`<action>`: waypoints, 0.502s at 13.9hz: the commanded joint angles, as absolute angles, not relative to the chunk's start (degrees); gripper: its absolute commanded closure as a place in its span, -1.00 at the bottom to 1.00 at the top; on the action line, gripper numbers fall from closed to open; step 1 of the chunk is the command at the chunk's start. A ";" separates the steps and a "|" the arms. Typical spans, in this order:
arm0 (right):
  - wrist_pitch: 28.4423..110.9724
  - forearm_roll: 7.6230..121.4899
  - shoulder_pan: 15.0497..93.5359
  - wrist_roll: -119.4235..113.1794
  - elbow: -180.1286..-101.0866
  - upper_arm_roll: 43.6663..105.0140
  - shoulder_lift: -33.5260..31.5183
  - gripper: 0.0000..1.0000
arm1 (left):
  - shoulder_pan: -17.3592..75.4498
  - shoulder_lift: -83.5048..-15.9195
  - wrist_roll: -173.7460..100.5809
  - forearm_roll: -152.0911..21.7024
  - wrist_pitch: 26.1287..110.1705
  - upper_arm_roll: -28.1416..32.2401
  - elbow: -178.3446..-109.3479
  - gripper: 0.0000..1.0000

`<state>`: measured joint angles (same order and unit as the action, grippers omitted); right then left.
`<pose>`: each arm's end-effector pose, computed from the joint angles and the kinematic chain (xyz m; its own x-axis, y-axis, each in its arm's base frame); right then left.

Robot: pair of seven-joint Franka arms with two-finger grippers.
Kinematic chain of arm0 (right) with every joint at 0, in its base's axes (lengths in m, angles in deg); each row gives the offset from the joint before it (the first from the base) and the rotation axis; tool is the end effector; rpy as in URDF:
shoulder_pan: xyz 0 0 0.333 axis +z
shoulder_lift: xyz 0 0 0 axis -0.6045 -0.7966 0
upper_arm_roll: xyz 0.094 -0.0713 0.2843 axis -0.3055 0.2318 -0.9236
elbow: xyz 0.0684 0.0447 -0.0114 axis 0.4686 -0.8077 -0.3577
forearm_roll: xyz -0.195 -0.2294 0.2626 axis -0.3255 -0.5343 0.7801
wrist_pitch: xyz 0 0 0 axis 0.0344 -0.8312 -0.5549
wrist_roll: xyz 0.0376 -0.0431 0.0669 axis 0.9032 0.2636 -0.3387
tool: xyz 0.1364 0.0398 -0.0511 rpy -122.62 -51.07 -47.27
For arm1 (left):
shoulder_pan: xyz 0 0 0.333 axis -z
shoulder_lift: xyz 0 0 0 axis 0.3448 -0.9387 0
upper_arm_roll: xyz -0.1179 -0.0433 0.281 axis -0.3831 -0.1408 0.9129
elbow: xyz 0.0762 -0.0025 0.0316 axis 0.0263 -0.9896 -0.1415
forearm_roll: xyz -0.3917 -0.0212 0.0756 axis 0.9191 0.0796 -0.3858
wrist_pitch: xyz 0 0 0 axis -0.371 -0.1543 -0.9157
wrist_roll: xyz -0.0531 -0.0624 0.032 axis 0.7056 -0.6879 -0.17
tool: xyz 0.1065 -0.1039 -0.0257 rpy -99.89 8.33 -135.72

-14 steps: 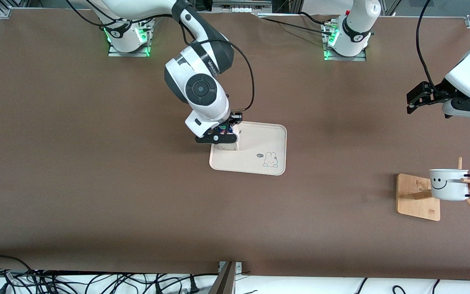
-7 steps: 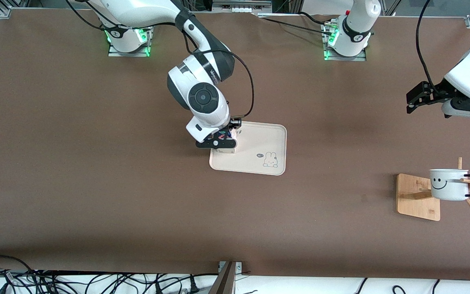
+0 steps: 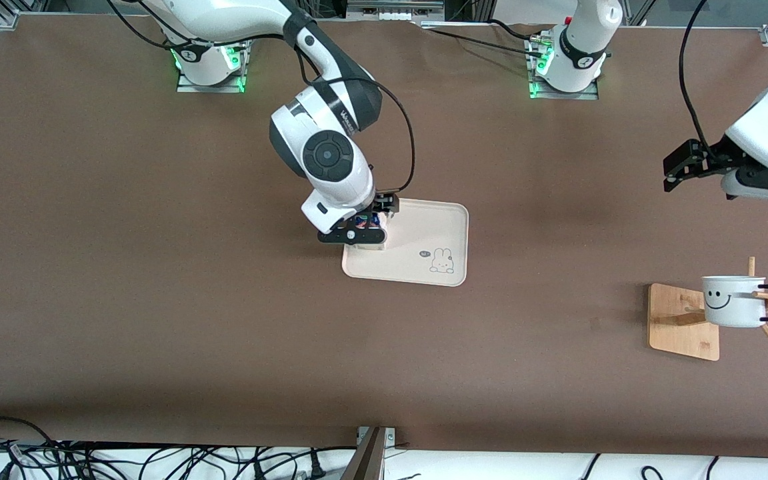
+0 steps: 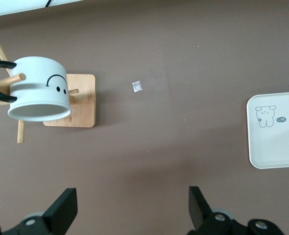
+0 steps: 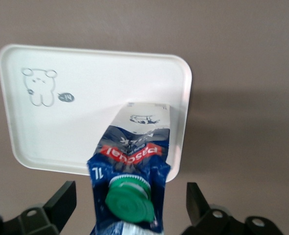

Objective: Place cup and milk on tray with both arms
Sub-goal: 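Carry the milk carton with the right gripper over the white tray, then release the carton on the tray and withdraw the right gripper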

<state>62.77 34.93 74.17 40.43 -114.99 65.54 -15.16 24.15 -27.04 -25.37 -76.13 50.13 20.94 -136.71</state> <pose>0.5524 0.4776 0.3116 0.9912 -0.0164 -0.1316 -0.0288 -0.9953 -0.0924 0.5916 -0.0300 0.5366 0.9876 -0.1459 0.0584 -0.1438 -0.9888 -0.0394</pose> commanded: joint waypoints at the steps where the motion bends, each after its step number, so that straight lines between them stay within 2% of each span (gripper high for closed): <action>1: 60.62 34.30 73.41 41.81 -114.80 65.73 -10.95 -1.00 | 23.95 -32.53 -25.65 -76.30 48.19 21.16 -130.71 -1.00; 5: 55.70 34.21 66.05 34.29 -114.71 66.69 -3.31 -1.00 | 21.67 -32.09 -26.00 -76.12 47.31 21.34 -133.51 -1.00; 7: 51.24 34.74 61.39 29.10 -115.15 67.74 0.56 -1.00 | 20.61 -29.47 -26.96 -76.12 51.33 21.25 -138.15 -1.00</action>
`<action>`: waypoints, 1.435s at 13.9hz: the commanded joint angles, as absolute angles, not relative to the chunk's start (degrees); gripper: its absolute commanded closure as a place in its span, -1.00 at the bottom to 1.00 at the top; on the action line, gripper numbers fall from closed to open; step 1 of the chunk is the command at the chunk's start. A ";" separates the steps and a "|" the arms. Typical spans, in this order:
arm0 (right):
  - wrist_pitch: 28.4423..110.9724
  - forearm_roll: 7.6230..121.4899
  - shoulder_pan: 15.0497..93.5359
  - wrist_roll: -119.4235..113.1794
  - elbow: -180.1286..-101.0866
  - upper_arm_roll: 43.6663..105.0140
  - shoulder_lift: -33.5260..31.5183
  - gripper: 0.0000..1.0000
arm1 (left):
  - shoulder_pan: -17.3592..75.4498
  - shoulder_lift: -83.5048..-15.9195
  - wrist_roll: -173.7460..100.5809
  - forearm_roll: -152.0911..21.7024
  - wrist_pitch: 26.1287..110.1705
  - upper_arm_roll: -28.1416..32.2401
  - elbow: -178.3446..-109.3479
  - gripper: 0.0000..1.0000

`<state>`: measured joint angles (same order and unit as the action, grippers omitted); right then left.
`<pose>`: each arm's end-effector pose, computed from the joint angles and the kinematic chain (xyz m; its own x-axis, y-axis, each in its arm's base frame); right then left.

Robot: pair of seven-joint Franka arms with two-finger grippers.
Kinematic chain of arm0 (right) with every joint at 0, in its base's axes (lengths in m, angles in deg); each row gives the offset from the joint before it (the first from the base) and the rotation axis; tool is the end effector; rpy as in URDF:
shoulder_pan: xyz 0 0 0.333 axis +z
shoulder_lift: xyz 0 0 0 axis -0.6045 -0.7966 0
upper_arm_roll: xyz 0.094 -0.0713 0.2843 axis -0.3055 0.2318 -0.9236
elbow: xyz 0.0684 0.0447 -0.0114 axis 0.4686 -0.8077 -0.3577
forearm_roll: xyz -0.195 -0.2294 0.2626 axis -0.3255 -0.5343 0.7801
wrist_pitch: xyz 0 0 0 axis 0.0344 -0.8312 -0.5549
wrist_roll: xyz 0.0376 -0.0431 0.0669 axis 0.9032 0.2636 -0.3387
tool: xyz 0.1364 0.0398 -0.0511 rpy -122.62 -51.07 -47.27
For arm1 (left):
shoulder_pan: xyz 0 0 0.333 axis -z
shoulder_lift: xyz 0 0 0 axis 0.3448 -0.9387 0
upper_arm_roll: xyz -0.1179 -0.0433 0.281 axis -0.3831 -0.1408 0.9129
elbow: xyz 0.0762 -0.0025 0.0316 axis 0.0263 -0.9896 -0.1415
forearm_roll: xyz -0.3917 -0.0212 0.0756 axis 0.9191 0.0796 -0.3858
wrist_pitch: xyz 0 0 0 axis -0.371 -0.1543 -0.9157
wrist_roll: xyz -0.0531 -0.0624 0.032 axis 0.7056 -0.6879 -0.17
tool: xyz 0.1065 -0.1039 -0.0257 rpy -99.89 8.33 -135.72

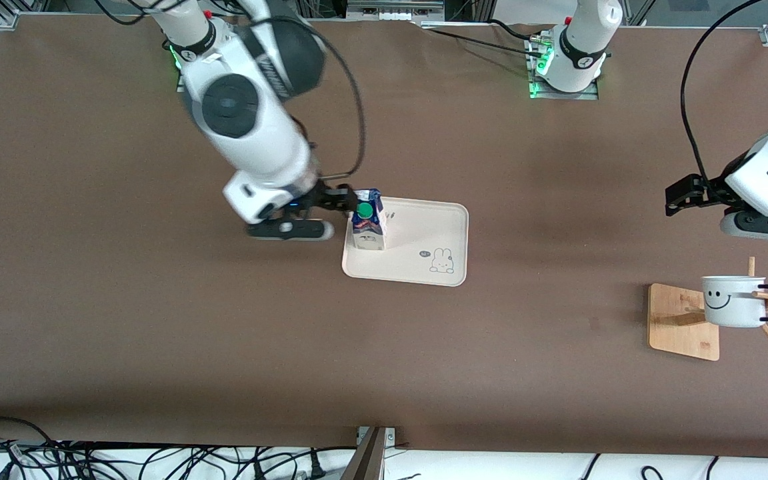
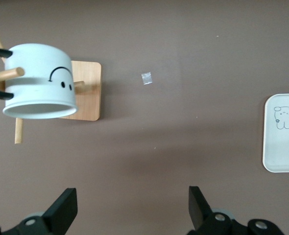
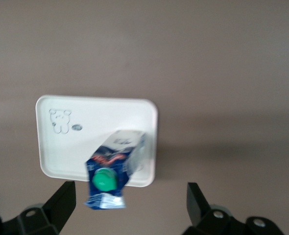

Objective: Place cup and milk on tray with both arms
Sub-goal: 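Release the carton on the tray and withdraw the right gripper, then reach the left gripper to the white mug on the stand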

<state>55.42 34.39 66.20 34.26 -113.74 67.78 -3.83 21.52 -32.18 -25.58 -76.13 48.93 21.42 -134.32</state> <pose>0.6031 0.3649 0.4522 0.9979 -0.0592 -0.0269 -0.0622 -0.9894 -0.1310 0.6106 0.0017 0.5012 0.9961 -0.0879 -0.0103 -0.0882 -0.9955 -0.0357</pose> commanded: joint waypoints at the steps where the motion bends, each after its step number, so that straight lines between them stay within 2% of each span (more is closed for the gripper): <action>1: 47.81 34.83 59.97 24.72 -115.41 68.44 2.14 -1.00 | 20.44 -27.19 -28.10 -76.12 57.01 21.25 -142.44 -1.00; 3: 43.32 36.05 56.46 16.19 -117.16 69.94 5.74 -1.00 | 19.65 -22.44 -30.04 -76.21 69.06 21.25 -152.11 -1.00; 4: 42.60 36.06 55.14 13.10 -119.43 70.55 8.28 -1.00 | 18.77 -20.42 -31.35 -76.21 72.42 21.08 -155.89 -1.00; 7: 43.55 35.45 54.51 7.47 -130.13 74.67 17.42 -1.00 | 16.23 -19.25 -41.26 -74.99 83.23 20.99 -162.07 -1.00; 10: 47.07 34.48 54.51 1.84 -137.90 78.63 22.63 -1.00 | 14.99 -23.46 -43.23 -69.46 91.23 21.25 -162.00 -1.00; 12: 46.99 34.39 54.07 0.68 -137.91 80.23 22.11 -1.00 | 13.85 -26.63 -43.05 -67.17 95.11 21.17 -161.30 -1.00; 16: 47.08 29.38 50.65 -0.38 -137.65 77.69 21.58 -1.00 | 13.67 -30.93 -42.88 -59.07 99.15 21.25 -159.72 -1.00; 20: 47.34 29.12 52.13 0.41 -135.72 77.42 21.32 -1.00 | 13.67 -34.72 -42.88 -55.22 101.81 21.25 -156.63 -1.00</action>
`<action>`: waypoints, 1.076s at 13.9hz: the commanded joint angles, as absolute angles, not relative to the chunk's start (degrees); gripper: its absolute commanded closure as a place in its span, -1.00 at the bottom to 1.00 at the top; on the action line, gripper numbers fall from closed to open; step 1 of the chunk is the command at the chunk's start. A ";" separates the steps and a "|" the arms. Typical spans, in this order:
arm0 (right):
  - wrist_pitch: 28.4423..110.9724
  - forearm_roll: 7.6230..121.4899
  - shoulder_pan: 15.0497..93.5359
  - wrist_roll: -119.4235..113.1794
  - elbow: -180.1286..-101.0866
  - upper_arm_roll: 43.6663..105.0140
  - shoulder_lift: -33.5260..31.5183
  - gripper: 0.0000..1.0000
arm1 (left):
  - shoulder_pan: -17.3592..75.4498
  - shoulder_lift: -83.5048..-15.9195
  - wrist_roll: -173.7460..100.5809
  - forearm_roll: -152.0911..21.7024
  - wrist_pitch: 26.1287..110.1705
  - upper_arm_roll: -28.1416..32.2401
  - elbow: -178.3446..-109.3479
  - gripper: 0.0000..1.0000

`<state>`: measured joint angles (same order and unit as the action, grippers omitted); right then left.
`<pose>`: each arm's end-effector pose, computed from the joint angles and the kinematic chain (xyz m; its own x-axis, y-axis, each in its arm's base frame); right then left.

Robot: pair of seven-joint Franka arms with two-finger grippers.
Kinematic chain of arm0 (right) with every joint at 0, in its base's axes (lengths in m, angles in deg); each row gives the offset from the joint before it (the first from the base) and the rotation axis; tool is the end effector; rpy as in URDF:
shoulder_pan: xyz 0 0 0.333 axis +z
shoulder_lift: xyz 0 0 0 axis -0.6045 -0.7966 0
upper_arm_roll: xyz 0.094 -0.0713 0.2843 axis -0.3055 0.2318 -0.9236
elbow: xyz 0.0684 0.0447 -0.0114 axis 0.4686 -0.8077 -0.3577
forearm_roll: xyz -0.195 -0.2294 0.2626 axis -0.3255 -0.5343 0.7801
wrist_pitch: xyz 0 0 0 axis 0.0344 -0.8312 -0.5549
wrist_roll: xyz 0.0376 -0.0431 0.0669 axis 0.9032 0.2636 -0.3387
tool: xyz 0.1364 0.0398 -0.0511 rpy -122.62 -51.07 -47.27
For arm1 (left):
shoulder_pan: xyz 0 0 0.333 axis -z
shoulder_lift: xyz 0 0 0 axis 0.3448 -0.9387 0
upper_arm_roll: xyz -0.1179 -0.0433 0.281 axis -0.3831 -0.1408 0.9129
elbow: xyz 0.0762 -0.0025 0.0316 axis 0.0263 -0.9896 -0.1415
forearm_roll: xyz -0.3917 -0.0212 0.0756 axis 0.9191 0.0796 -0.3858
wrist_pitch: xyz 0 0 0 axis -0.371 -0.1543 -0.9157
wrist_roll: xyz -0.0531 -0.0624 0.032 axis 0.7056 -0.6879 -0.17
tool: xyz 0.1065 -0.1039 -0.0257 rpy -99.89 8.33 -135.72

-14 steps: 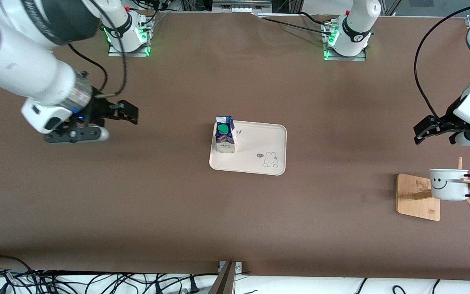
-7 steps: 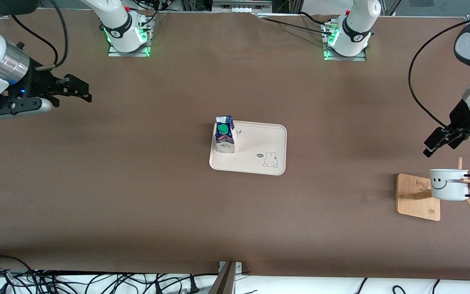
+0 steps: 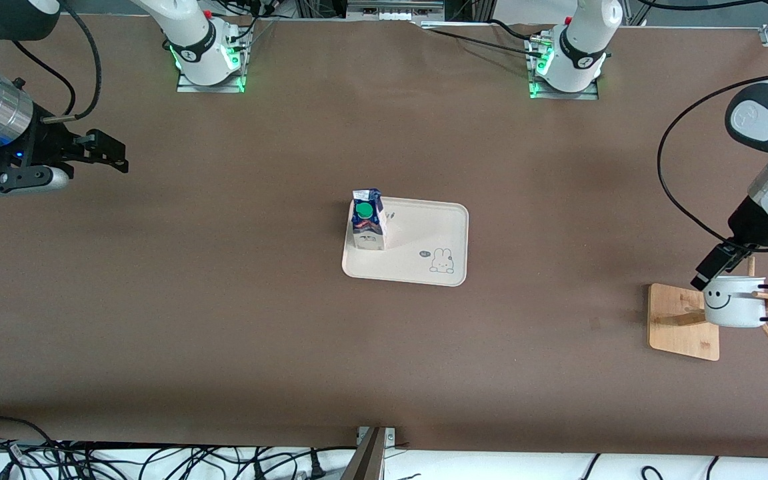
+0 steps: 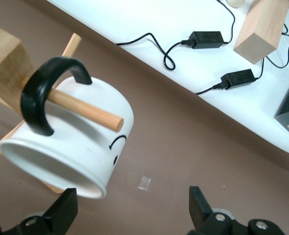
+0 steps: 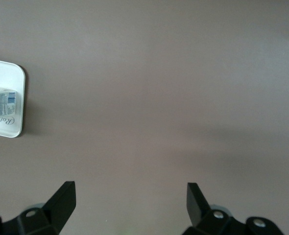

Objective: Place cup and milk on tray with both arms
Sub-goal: 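Reach the left gripper to the white mug on the stand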

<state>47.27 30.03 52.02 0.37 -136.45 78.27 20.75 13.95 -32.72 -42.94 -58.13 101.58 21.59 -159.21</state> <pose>0.5651 0.0611 0.5208 0.9911 0.1192 -0.0593 0.1170 -0.9924 -0.0382 0.6403 0.0847 0.3827 0.7530 0.5492 0.3626 0.4553 -0.8326 0.3155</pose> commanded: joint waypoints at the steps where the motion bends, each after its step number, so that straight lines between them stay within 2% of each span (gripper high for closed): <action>1: 47.43 29.12 52.14 0.42 -135.54 77.42 20.97 -1.00 | 13.67 -34.81 -42.88 -55.03 101.89 21.25 -156.55 -1.00; 3: 47.34 29.20 52.05 0.33 -134.67 77.42 19.83 -1.00 | 13.67 -35.08 -42.53 -54.94 102.60 21.25 -156.55 -0.91; 4: 47.51 29.12 52.05 0.33 -134.49 77.42 19.74 -1.00 | 13.75 -35.34 -42.52 -54.85 102.77 21.25 -156.37 -0.76; 5: 47.51 29.29 51.79 0.33 -133.96 77.50 19.74 -1.00 | 13.75 -36.73 -42.52 -54.94 103.12 21.25 -154.54 -0.55; 7: 47.34 29.73 51.35 -0.19 -132.29 77.77 19.04 -1.00 | 13.75 -37.63 -42.44 -55.03 102.86 21.17 -152.94 0.16; 9: 47.08 29.12 51.52 0.15 -132.29 77.77 19.03 -1.00 | 13.67 -36.84 -41.56 -55.03 101.29 21.17 -153.03 0.47; 10: 46.90 29.12 51.52 -0.02 -132.20 77.77 19.03 -1.00 | 13.67 -36.57 -41.47 -55.03 100.84 21.17 -153.12 0.51; 13: 47.69 29.82 51.17 0.59 -132.11 78.03 18.68 -1.00 | 13.23 -34.38 -40.16 -55.64 98.91 21.25 -155.31 0.40; 14: 47.78 29.21 51.26 0.42 -132.11 77.94 18.59 -1.00 | 12.71 -34.46 -39.19 -55.64 99.43 21.25 -155.66 0.16; 15: 47.78 28.68 51.34 0.42 -132.11 77.94 18.59 -1.00 | 12.53 -34.55 -39.10 -55.55 100.13 21.25 -156.28 0.10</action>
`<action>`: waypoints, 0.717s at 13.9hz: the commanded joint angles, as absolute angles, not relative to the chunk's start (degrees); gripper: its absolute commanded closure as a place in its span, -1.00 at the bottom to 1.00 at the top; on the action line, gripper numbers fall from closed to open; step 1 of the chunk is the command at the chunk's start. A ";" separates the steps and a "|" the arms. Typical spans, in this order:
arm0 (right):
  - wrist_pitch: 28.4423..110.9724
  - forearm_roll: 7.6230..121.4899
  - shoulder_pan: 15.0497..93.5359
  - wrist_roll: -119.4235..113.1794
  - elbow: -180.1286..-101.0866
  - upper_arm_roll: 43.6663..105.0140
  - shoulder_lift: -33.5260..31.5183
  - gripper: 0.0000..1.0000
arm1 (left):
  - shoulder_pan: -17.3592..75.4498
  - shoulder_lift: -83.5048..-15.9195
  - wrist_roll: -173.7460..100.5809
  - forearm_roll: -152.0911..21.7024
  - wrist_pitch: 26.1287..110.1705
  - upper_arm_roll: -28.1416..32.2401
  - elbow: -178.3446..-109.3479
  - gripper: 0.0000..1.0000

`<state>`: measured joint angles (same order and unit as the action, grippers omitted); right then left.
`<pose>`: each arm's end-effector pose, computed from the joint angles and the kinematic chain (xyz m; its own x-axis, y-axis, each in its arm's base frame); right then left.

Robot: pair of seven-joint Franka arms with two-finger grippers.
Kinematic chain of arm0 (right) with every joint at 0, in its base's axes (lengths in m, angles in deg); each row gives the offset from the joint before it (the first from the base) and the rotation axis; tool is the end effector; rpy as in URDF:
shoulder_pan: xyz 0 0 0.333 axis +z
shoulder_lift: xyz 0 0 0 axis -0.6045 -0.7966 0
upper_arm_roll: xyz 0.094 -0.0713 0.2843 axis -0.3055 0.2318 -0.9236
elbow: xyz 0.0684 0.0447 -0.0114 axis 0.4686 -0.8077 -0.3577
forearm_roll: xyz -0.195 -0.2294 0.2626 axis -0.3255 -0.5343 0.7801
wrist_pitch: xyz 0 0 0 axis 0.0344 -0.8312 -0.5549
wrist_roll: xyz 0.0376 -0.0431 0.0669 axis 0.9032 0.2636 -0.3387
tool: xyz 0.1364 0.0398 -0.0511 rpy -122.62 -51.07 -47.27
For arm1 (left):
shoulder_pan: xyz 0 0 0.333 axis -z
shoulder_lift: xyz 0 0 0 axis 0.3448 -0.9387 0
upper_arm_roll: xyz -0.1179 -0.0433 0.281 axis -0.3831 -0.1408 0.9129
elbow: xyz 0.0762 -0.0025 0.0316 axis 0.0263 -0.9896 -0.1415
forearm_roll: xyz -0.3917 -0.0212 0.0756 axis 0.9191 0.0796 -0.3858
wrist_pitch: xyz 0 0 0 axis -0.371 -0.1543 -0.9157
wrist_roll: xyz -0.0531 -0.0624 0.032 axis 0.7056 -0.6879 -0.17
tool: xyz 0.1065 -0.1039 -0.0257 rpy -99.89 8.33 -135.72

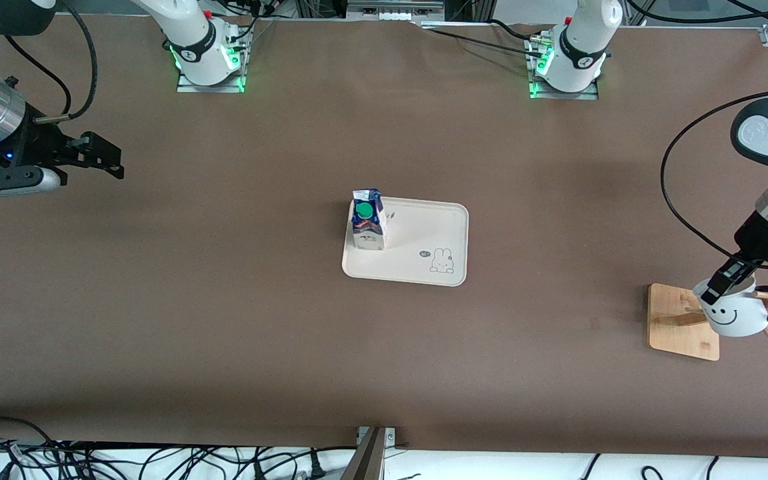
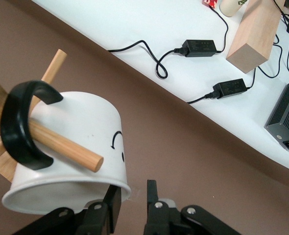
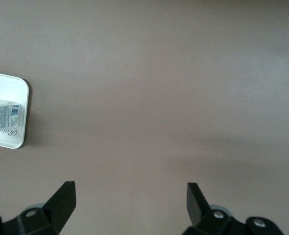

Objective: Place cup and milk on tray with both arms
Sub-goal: 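Reach the left gripper to the white mug on the stand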

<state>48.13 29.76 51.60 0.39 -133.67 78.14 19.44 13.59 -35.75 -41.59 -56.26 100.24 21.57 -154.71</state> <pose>0.5774 0.0595 0.5323 0.9933 0.1139 -0.0186 0.1134 -0.9931 -0.0289 0.6590 0.0897 0.3856 0.7513 0.5534 0.3596 0.4499 -0.8281 0.3346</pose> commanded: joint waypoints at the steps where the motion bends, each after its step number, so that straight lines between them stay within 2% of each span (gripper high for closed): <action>1: 47.78 28.59 51.26 0.50 -132.11 77.94 18.51 -1.00 | 12.44 -34.46 -39.10 -55.55 100.48 21.25 -156.89 0.09; 5: 48.13 28.59 50.99 0.50 -132.20 78.21 18.42 -1.00 | 11.65 -34.29 -38.22 -55.64 100.49 21.34 -157.34 0.20; 8: 49.18 28.85 50.99 0.50 -132.11 78.21 18.42 -1.00 | 9.98 -34.11 -36.28 -55.64 99.35 21.08 -157.51 0.66; 9: 49.18 28.85 50.99 0.50 -132.11 78.21 18.42 -1.00 | 9.89 -33.76 -36.02 -55.64 97.78 21.08 -157.43 0.88; 10: 49.18 28.94 50.99 0.50 -132.11 78.21 18.42 -1.00 | 9.63 -33.41 -34.54 -55.64 94.89 21.08 -156.99 1.00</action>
